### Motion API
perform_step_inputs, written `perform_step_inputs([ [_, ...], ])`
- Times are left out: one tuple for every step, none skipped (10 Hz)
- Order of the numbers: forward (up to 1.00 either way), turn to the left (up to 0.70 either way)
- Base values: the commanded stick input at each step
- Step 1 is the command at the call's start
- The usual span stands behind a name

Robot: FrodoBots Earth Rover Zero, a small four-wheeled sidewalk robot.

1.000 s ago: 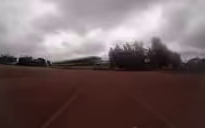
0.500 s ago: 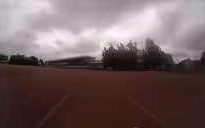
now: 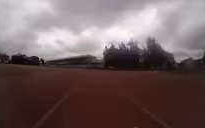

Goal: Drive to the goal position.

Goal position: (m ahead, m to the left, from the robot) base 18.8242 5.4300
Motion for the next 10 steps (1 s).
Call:
perform_step_inputs([
  [0.7,0.0],
  [0.7,0.0],
  [0.7,0.0],
  [0.7,0.0],
  [0.7,0.0],
  [0.7,0.0],
  [0.7,0.0],
  [0.7,0.0],
  [0.7,0.0],
  [0.7,0.0],
])
